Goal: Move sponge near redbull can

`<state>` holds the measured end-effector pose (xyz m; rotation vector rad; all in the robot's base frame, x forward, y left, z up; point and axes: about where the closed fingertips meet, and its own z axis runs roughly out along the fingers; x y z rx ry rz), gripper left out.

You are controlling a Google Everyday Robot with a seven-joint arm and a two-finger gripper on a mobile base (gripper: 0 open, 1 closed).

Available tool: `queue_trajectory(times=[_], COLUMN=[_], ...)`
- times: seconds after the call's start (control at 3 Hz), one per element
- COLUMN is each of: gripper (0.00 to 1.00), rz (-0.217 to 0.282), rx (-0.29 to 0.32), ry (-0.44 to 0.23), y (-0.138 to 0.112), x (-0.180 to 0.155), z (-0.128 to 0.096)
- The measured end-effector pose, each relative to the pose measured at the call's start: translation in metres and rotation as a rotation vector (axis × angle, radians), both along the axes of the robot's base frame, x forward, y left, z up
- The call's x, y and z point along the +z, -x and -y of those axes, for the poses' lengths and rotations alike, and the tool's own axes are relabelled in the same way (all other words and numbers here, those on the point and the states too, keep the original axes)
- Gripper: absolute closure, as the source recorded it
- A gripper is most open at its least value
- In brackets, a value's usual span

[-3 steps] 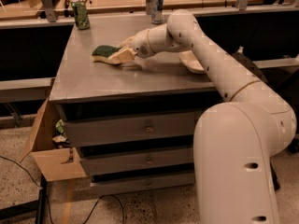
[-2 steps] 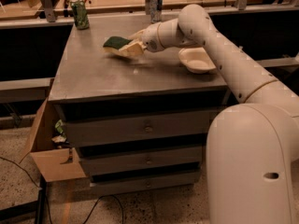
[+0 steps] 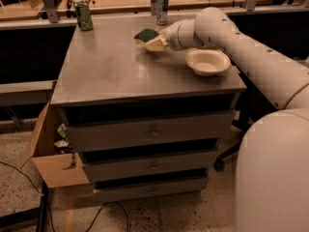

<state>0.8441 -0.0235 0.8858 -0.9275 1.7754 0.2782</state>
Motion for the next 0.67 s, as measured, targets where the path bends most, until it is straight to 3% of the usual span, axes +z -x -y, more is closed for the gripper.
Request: queue_trajectory(times=[0.33, 0.67], gripper=[1.0, 1.0], rz=[-0.007, -0.006], rx=[-0.102, -0.101], ry=[-0.043, -0.045], y=[-0.011, -0.0112], x=[-0.0086, -0.0079], z=[0.0177, 0.016])
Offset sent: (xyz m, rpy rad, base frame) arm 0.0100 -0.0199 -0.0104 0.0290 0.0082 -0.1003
